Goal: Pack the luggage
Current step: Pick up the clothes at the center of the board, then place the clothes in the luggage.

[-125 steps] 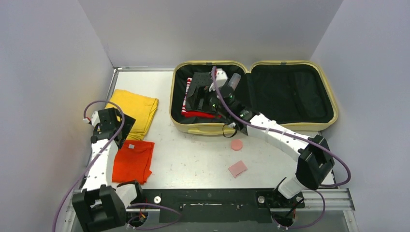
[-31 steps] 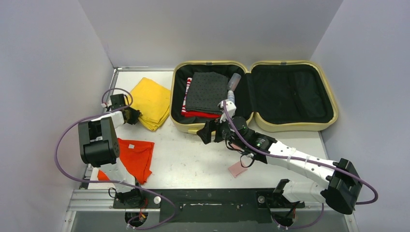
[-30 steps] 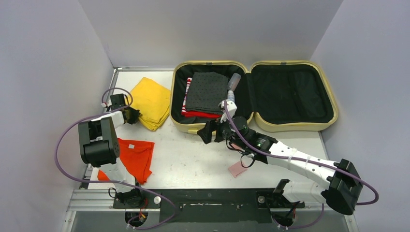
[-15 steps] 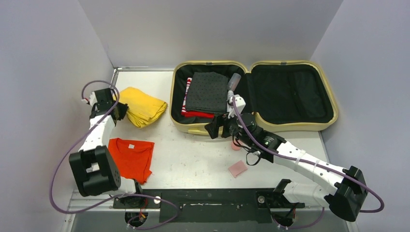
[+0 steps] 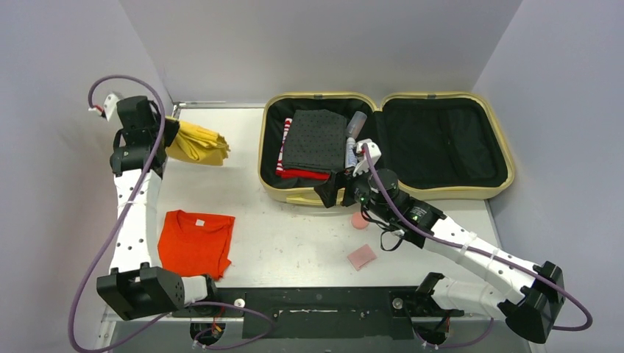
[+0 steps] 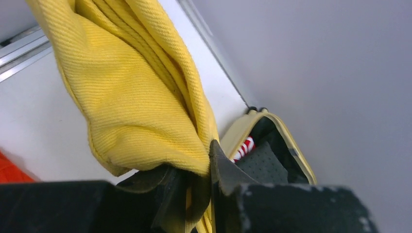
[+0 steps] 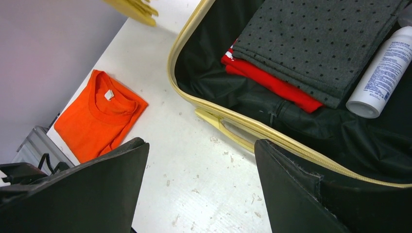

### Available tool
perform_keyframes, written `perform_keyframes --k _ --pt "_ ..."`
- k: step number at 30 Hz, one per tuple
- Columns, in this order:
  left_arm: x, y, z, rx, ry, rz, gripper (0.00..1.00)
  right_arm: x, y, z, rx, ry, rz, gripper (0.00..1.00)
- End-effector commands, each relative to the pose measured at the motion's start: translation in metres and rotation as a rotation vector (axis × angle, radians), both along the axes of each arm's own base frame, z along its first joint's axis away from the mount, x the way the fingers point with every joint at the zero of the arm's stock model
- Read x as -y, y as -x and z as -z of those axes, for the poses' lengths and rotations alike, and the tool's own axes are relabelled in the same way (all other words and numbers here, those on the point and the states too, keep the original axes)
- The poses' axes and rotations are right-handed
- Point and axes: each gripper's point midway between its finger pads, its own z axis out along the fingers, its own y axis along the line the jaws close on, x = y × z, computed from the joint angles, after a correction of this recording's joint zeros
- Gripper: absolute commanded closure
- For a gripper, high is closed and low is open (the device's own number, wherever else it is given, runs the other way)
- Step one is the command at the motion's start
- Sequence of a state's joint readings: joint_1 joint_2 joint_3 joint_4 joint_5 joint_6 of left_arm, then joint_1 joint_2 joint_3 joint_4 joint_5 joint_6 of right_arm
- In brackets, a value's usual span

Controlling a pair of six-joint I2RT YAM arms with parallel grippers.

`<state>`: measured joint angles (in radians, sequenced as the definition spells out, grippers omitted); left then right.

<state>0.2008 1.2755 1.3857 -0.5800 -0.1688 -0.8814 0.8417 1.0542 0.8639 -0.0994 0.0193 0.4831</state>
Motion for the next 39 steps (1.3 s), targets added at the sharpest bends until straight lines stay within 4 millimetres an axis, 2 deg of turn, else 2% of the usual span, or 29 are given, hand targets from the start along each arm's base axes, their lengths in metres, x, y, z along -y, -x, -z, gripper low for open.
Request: perform_keyframes --k 1,3,8,11,13,18,20,25,30,34,39 --pt "0.055 -0.012 -0.135 0.336 -0.093 0.176 1.0 0.005 0.003 -0.03 0.048 -0.052 0.003 0.18" --pt "0.079 -0.014 -0.156 0.384 -0.095 0.244 1.0 0.008 0.005 -0.032 0.05 -0.053 0.002 0.18" --pt "0.154 -0.014 -0.208 0.585 -0.055 0.51 1.0 0.017 0.01 -0.037 0.061 -0.052 0.013 0.18" --pt "0.193 -0.018 -0.221 0.653 -0.042 0.658 1.0 0.023 0.011 -0.039 0.077 -0.049 0.026 0.18" --pt "0.221 -0.023 -0.22 0.673 -0.024 0.767 1.0 0.027 0.012 -0.039 0.087 -0.041 0.035 0.18" --pt "0.296 -0.044 -0.197 0.653 0.009 1.037 1.0 0.037 0.015 -0.041 0.114 -0.035 0.047 0.18" --pt "0.325 -0.048 -0.188 0.643 0.008 1.131 1.0 0.039 0.017 -0.043 0.129 -0.04 0.045 0.18" --pt "0.386 -0.05 -0.18 0.665 -0.003 1.295 1.0 0.044 0.025 -0.05 0.161 -0.062 0.031 0.18" --pt "0.429 -0.052 -0.179 0.741 0.01 1.422 1.0 0.052 0.034 -0.057 0.204 -0.099 0.018 0.18" --pt "0.45 -0.057 -0.175 0.836 0.067 1.517 1.0 0.058 0.039 -0.06 0.229 -0.103 0.017 0.18" --pt "0.463 -0.083 -0.13 0.761 0.114 1.563 1.0 0.07 0.04 -0.059 0.228 -0.07 0.048 0.18"
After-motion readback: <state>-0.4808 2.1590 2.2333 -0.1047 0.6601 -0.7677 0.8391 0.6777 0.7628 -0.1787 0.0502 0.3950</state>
